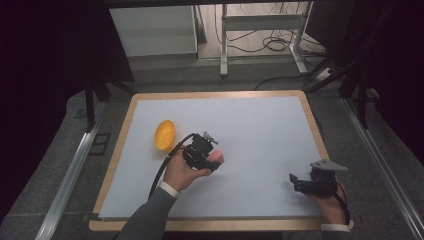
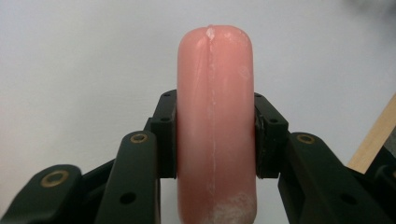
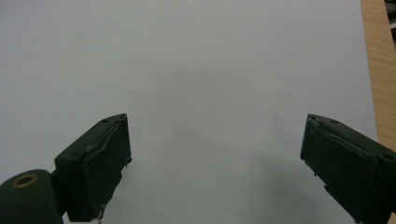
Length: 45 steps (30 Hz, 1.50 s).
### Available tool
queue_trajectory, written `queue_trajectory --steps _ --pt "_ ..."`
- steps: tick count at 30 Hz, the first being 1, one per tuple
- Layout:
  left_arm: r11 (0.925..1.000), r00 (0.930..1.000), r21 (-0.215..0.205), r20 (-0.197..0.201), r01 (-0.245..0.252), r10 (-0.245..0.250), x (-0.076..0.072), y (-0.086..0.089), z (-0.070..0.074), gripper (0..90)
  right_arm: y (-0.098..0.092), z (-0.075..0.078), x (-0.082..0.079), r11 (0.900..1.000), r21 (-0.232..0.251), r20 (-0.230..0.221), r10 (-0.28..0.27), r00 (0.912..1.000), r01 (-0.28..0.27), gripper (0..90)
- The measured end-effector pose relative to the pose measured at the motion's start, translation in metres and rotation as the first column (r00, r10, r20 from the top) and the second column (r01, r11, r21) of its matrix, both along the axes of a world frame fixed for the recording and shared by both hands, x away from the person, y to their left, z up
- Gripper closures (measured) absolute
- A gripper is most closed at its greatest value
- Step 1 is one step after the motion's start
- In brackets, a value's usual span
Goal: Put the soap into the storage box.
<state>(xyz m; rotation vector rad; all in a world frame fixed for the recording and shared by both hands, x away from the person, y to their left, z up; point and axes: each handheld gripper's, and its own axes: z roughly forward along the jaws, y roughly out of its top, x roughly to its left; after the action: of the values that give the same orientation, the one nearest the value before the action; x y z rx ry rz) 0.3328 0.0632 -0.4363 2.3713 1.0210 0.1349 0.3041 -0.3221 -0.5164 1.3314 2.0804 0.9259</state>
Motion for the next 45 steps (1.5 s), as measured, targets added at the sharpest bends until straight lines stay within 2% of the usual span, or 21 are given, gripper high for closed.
queue_trajectory --steps 19,26,45 --pt "0.9973 0.9973 0.004 0.012 -0.073 0.073 0.005 0.040 0.007 60.3 0.001 -0.001 0.000 1.000 -0.013 0.000 -0.002 1.0000 0.002 8.0" --pt "0.9957 0.9956 0.011 0.016 -0.092 0.092 0.007 0.050 0.008 60.4 0.001 -0.002 0.000 1.000 -0.015 -0.003 -0.003 1.0000 0.003 8.0" --pt "0.9841 0.9845 0.030 0.014 -0.175 0.175 0.020 0.087 0.013 60.4 0.000 -0.003 0.001 1.000 -0.017 -0.005 -0.009 0.9999 0.009 8.0"
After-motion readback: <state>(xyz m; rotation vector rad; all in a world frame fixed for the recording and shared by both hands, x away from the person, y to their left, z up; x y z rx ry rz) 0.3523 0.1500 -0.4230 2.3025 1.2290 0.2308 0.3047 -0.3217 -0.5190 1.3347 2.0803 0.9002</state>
